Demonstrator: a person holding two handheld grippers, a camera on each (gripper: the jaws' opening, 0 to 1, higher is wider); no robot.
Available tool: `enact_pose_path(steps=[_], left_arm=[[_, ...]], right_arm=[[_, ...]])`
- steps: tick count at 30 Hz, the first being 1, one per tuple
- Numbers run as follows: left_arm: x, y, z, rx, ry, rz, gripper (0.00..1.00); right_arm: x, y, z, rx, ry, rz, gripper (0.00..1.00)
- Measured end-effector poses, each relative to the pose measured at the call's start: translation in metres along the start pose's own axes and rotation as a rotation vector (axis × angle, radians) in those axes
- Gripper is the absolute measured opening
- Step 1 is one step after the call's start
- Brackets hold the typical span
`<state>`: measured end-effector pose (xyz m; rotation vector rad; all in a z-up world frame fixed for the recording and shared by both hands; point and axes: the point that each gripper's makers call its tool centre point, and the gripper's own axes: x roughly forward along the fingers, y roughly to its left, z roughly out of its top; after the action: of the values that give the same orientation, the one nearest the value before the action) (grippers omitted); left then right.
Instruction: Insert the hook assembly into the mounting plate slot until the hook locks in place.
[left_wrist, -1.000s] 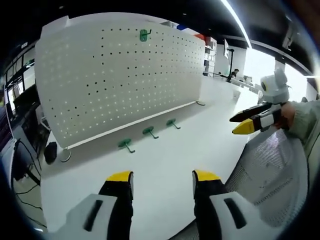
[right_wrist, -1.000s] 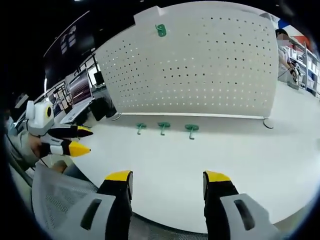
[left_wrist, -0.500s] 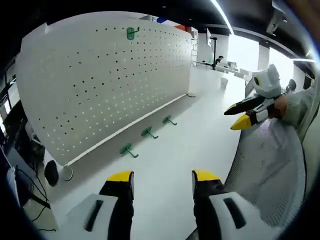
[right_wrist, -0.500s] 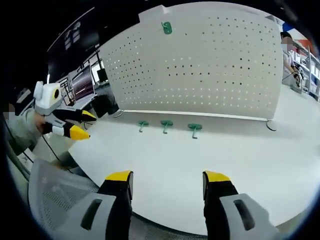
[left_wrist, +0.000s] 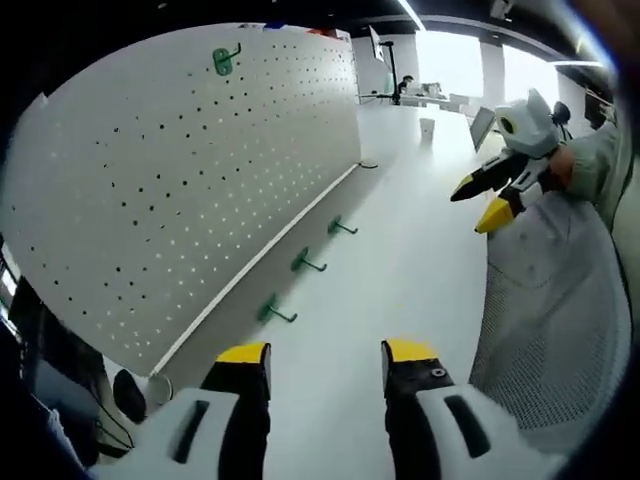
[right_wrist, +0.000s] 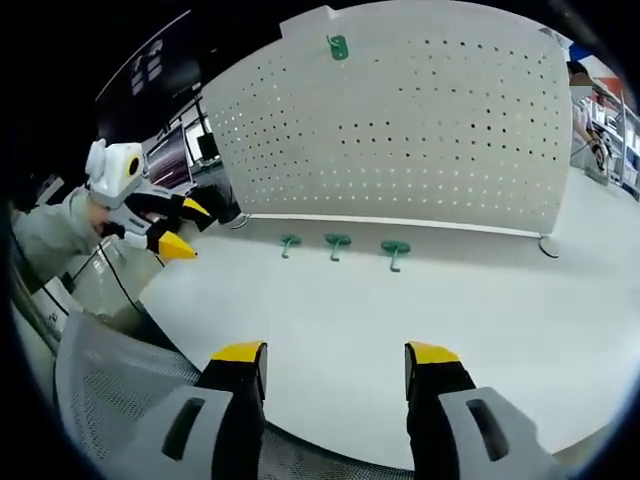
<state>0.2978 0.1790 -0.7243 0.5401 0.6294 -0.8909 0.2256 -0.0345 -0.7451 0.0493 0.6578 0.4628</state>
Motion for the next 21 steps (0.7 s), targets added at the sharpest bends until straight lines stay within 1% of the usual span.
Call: enact_pose_path(steps=[2,6,9,15,17,19,21], left_arm=[[0.005,0.006,-0.005,0.007,0.022,-0.005,0.46],[0.008,0.014,-0.003,0.011,0.026,-0.025,0.45],[0.012,0.021,0.0,0.044,0.028,-0.026,0.44],[0.023,0.036,0.005,0.109,0.035,-0.028,0.41],[0.028,0.041,0.004,0.13,0.048,-0.028,0.39],[0.035,0.043,0.002,0.183,0.06,-0.048,0.37],[0.04,0.044,-0.001,0.206,0.081,-0.061,0.36]], right_arm=[[0.0,0.0,0.0,0.0,0.0,0.0,0.54],[0.0,0.0,-0.001,0.006,0.004,0.002,0.53],[0.0,0.0,-0.001,0.006,0.004,0.003,0.53],[0.002,-0.001,-0.003,0.018,0.008,0.004,0.53],[0.002,-0.002,-0.003,0.02,0.008,0.004,0.53],[0.002,-0.002,-0.004,0.024,0.01,0.005,0.53],[0.002,-0.002,-0.004,0.027,0.011,0.004,0.53]])
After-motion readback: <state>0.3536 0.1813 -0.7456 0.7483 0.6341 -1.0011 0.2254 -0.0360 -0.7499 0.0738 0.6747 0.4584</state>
